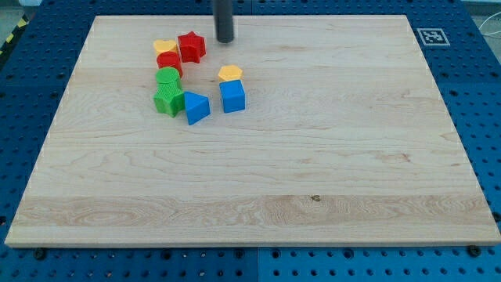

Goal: Point your arm towards the blue cube

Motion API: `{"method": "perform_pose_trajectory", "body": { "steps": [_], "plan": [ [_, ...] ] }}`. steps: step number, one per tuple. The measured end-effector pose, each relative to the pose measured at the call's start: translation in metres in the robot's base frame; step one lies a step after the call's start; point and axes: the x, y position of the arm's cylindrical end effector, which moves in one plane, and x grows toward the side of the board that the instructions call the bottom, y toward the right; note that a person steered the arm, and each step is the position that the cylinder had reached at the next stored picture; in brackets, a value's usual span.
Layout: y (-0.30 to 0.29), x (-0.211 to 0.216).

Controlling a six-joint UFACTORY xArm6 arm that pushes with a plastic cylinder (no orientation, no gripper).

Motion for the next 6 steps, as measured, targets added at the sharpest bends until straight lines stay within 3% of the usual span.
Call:
{"method": "perform_pose_trajectory", "body": {
  "steps": [4, 6],
  "plan": [
    [0.117, 0.127],
    [0.077, 0.186]
  ]
}}
